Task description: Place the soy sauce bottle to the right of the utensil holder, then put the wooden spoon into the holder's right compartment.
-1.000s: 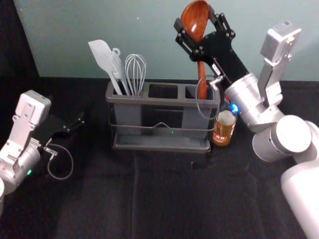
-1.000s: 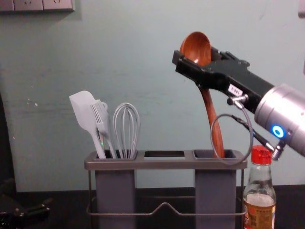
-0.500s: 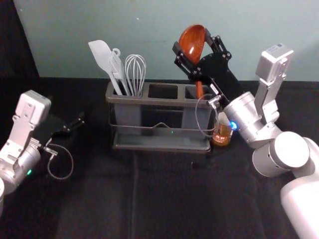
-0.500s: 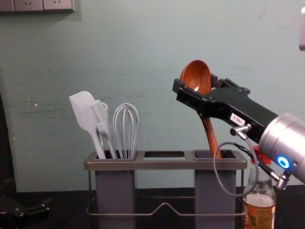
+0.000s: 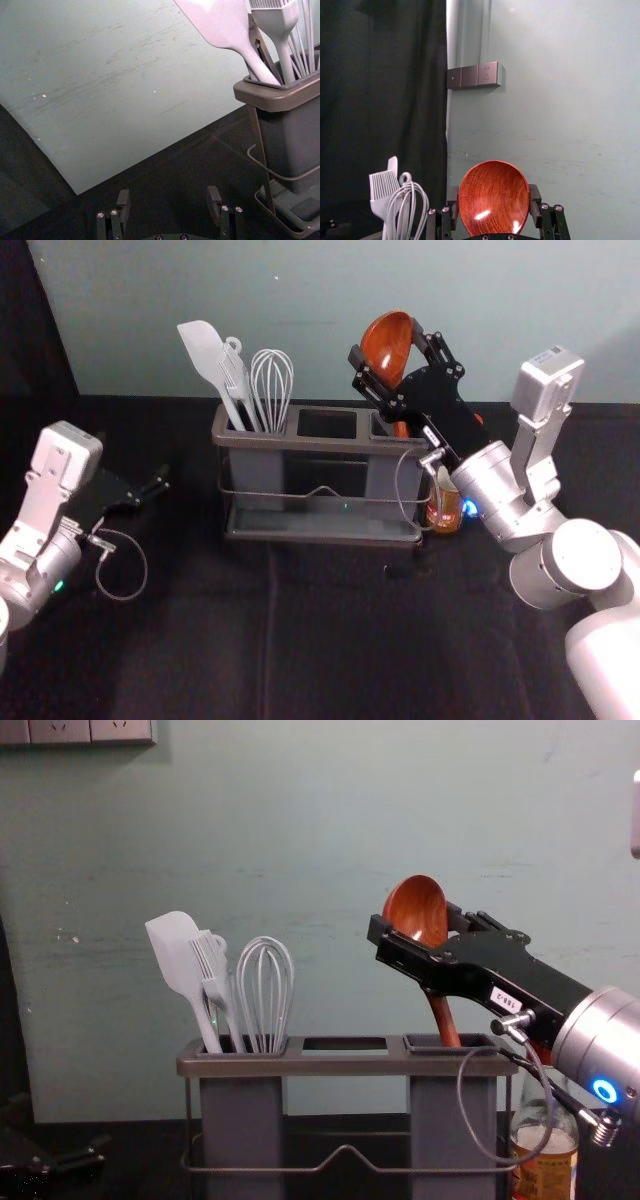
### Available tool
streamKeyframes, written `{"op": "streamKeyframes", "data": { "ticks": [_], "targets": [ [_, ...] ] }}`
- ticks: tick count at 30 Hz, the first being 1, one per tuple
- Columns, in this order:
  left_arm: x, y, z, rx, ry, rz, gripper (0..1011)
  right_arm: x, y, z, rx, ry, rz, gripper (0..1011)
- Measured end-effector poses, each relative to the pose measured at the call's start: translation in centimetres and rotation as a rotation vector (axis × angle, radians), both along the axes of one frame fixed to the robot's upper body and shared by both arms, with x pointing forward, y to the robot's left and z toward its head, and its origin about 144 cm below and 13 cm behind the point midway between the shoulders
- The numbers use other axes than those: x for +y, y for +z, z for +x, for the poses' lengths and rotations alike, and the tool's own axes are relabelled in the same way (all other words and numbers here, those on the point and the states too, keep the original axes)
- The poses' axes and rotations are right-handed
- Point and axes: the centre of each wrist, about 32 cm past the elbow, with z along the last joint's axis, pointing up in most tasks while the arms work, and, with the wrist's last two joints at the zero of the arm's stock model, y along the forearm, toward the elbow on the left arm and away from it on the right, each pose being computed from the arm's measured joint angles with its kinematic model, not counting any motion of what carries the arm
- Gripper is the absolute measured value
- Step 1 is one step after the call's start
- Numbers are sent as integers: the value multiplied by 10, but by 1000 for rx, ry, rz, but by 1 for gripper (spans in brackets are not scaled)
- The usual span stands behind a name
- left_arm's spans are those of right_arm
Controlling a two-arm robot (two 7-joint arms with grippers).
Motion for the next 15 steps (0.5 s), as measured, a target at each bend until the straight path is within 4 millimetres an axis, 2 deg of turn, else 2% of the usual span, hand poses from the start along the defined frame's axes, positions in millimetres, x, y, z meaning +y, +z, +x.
{"op": "streamKeyframes", "data": {
  "ticks": [15],
  "targets": [
    [0, 0, 0, 0, 0, 0, 1005, -1, -2, -4, 7, -1, 4, 837]
  ]
}}
